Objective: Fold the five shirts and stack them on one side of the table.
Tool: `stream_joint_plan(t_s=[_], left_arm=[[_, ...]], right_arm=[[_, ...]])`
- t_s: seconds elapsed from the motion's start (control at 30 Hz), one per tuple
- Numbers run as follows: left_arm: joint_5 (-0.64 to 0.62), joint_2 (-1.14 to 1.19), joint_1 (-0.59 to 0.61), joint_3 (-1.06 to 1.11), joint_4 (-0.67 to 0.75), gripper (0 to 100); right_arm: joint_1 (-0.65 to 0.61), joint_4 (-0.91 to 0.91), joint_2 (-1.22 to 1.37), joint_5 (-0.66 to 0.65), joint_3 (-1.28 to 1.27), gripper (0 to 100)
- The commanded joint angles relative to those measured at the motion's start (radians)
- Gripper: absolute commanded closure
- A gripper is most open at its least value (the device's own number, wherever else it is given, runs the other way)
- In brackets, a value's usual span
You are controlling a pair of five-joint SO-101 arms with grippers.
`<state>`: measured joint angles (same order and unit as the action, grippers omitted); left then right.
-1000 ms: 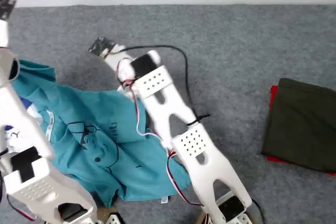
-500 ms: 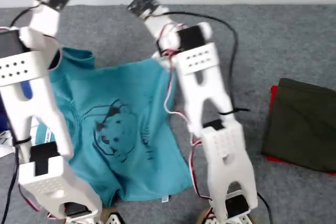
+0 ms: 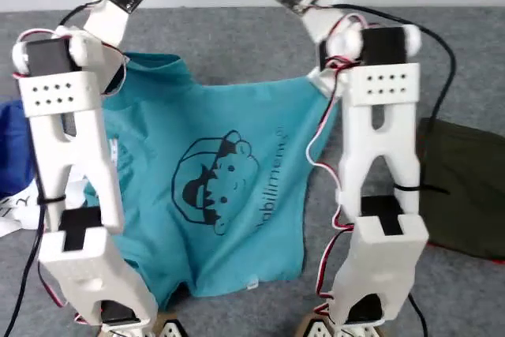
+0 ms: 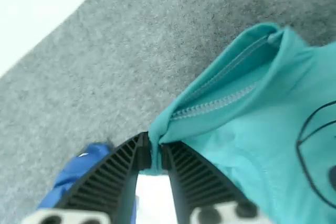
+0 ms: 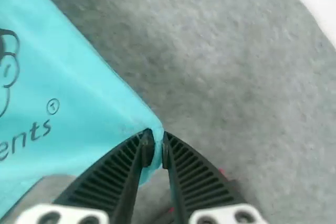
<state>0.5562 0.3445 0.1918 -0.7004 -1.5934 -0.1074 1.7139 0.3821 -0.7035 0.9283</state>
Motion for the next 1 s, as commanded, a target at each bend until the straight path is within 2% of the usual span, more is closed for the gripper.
stream_joint_plan(t_s=[0.0, 0.27, 0.43, 0.67, 0.83, 0.97], left_arm=[[-0.011, 0.054, -0.008, -0.012, 0.072, 98], [-0.011, 0.17, -0.005, -0.064, 0.256, 98], [-0.011, 0.25, 0.0, -0.226, 0.338, 98], [-0.009, 0.373, 0.0, -0.521, 0.353, 98], [-0.009, 0.433, 0.0, -0.697, 0.345, 98], [-0.005, 0.453, 0.012, -0.708, 0.325, 98]], right_arm=[[0.053, -0.102, 0.025, -0.028, 0.003, 98.8], [0.067, -0.437, 0.191, -0.097, 0.005, 98.8], [0.065, -0.642, 0.254, -0.143, 0.005, 98.8], [0.058, -0.895, 0.266, -0.144, 0.006, 98.8], [0.019, -0.931, 0.259, -0.146, 0.02, 98.8], [-0.018, -0.901, 0.262, -0.147, 0.008, 98.8]])
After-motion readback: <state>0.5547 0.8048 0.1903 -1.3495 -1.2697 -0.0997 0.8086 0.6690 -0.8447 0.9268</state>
